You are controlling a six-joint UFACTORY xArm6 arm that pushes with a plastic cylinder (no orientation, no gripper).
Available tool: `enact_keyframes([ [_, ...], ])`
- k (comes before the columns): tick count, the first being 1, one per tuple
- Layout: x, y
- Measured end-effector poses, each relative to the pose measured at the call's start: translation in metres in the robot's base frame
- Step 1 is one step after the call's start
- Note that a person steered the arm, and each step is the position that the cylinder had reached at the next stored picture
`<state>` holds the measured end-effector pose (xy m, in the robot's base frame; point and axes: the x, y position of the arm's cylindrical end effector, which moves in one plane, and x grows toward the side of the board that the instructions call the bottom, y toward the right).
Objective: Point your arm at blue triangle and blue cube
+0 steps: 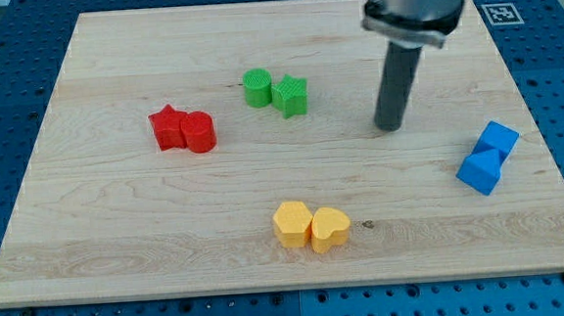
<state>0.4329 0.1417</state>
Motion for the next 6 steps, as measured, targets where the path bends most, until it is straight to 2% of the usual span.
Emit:
enact_keyframes([
  [1, -0.014, 0.062],
  [2, 0.001, 0.16],
  [3, 0.064, 0.191],
  [4, 0.106, 0.151],
  [5, 0.106, 0.113],
  [6, 0.105, 0.113],
])
